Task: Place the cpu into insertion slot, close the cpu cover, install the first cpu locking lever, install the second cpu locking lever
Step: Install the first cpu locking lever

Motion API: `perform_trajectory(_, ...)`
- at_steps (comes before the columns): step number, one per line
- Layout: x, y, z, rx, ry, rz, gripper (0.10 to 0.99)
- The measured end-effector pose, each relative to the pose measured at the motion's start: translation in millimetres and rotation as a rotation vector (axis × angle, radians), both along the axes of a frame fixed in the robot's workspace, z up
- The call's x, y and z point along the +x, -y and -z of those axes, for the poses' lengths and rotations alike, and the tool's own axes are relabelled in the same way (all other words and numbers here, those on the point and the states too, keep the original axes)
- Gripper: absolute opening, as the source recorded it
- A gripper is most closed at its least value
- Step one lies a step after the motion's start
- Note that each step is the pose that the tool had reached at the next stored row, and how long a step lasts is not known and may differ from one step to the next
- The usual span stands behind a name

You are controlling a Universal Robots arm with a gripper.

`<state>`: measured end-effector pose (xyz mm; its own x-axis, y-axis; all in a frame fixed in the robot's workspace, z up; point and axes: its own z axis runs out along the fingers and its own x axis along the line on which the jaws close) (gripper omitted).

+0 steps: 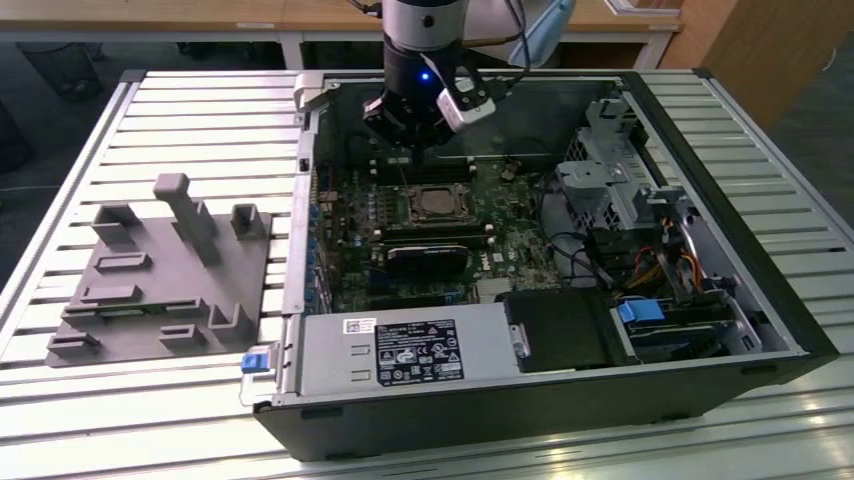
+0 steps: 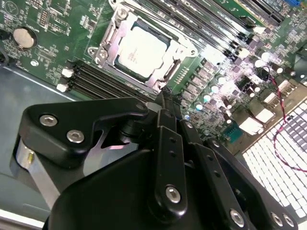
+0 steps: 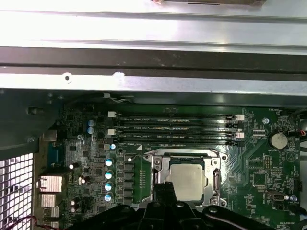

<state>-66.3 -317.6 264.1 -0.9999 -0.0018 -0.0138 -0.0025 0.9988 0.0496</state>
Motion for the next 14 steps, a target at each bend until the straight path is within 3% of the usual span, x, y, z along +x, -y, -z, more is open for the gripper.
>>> perform_trajectory(14,-21.9,-1.5,1.5,0.000,0.0000,0.000,0.106)
